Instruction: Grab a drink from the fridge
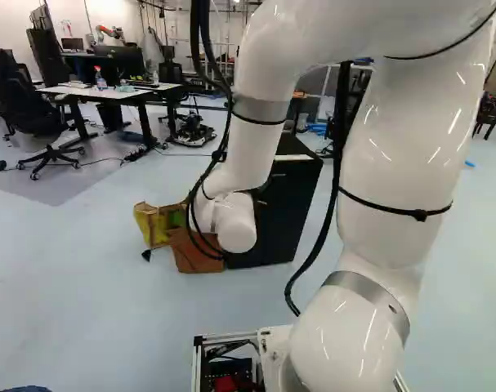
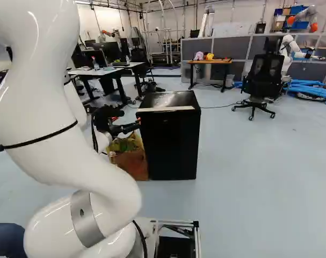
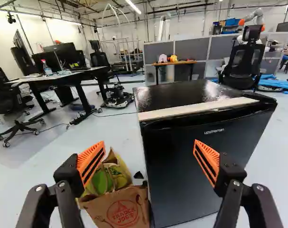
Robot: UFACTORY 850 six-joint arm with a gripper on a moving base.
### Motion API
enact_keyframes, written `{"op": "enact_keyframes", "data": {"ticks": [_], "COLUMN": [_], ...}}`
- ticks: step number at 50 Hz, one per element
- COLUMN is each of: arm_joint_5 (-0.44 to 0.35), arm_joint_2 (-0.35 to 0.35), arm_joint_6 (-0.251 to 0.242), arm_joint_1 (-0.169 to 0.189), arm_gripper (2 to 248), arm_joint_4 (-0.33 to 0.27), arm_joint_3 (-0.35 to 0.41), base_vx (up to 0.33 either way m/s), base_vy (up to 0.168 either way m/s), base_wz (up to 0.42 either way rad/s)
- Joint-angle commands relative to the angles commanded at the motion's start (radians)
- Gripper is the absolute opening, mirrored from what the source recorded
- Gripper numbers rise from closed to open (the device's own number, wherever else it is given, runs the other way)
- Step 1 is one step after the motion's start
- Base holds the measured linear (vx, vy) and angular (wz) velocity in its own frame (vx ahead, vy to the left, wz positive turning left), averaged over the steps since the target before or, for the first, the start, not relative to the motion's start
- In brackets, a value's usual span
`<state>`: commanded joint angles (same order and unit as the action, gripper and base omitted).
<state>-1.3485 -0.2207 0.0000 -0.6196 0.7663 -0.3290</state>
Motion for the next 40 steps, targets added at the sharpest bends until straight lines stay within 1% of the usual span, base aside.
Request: {"op": "enact_keyframes", "data": {"ticks": [40], "arm_joint_5": [-0.05], "arm_joint_2": [-0.216], "arm_joint_6": [0.0], "arm_joint_1": [0.0], "arm_gripper": [247], "arm_joint_4": [0.119], "arm_joint_3": [-0.129], "base_vx": [0.0], "base_vy": [0.0], "base_wz": [0.0]}}
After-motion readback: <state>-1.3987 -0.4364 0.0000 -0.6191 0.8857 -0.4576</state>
